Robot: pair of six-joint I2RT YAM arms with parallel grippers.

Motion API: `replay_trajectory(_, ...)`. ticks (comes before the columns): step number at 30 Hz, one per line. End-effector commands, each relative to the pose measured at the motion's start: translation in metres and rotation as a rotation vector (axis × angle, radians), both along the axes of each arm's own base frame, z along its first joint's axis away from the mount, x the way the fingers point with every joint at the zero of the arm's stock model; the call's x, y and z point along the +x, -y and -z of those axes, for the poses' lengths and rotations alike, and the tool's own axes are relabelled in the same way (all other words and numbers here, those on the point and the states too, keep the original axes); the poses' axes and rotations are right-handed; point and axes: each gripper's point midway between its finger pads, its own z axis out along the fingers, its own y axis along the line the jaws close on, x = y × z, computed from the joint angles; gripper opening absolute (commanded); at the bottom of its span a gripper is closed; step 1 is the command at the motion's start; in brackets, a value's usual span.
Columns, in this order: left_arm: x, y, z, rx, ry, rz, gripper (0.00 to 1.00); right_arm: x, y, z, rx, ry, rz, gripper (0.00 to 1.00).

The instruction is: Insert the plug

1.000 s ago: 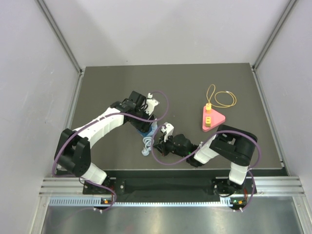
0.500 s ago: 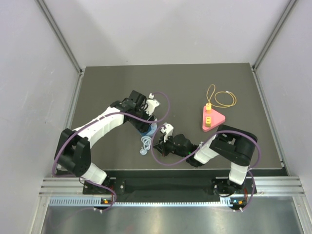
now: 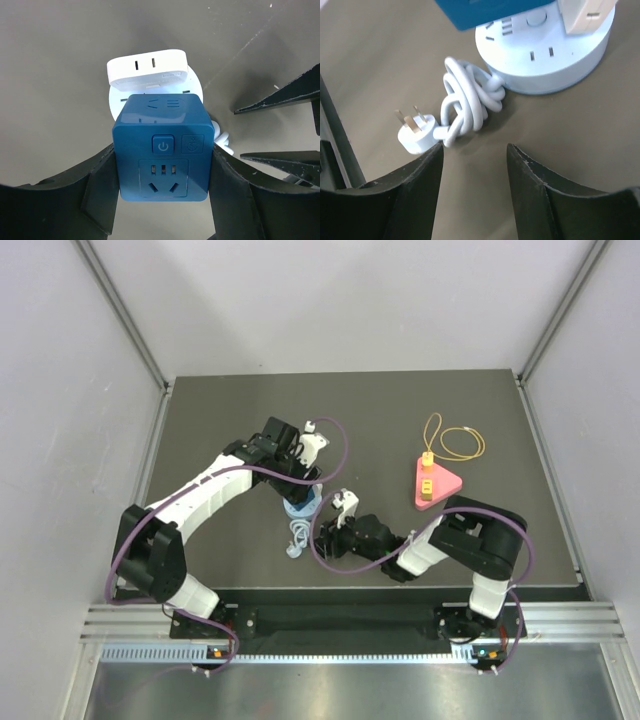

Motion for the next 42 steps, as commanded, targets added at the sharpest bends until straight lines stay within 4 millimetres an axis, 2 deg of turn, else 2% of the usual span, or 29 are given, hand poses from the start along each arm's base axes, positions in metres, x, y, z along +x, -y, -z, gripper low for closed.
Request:
replay_trajectory(1, 0.011, 0.006, -0.020, -0.037, 0.054, -0.005, 0.00, 0.010, -0.024, -0.034, 0.136, 0.038, 0.013, 0.54)
replay_trajectory(3, 0.012, 0.004, -0.020, -0.031, 0.058, -0.011, 0.00, 0.009, -0.034, -0.037, 0.154, 0.038, -0.020, 0.52)
replay_trajectory(8, 0.014, 0.006, -0.023, -0.047, 0.067, -0.026, 0.00, 0.013, -0.045, -0.028, 0.147, 0.026, -0.023, 0.47)
replay_trajectory(11, 0.014, 0.009, -0.026, -0.064, 0.064, -0.026, 0.00, 0.019, -0.047, -0.021, 0.121, 0.018, -0.001, 0.39)
replay_trajectory(12, 0.014, 0.010, -0.026, -0.067, 0.064, -0.025, 0.00, 0.020, -0.046, -0.016, 0.100, 0.017, 0.003, 0.35)
replay_trajectory(15, 0.012, 0.008, -0.026, -0.064, 0.062, -0.028, 0.00, 0.023, -0.037, -0.008, 0.069, 0.023, 0.019, 0.10)
replay_trajectory(17, 0.012, 0.006, -0.024, -0.056, 0.055, -0.033, 0.00, 0.023, -0.033, -0.008, 0.068, 0.024, 0.012, 0.00)
replay_trajectory(21, 0.008, 0.001, -0.019, -0.035, 0.044, -0.046, 0.00, 0.026, -0.019, -0.006, 0.057, 0.025, 0.001, 0.00)
replay_trajectory(22, 0.008, 0.000, -0.018, -0.033, 0.042, -0.055, 0.00, 0.029, -0.015, -0.011, 0.060, 0.033, 0.009, 0.00)
replay_trajectory(25, 0.004, -0.004, -0.016, -0.022, 0.031, -0.072, 0.00, 0.025, -0.012, -0.012, 0.045, 0.035, -0.019, 0.00)
replay_trajectory(28, 0.002, -0.005, -0.016, -0.022, 0.028, -0.073, 0.00, 0.024, -0.011, -0.012, 0.042, 0.028, -0.019, 0.00)
replay_trajectory(42, -0.008, -0.023, 0.014, 0.082, -0.049, -0.121, 0.00, 0.021, -0.016, -0.011, 0.050, 0.006, -0.036, 0.00)
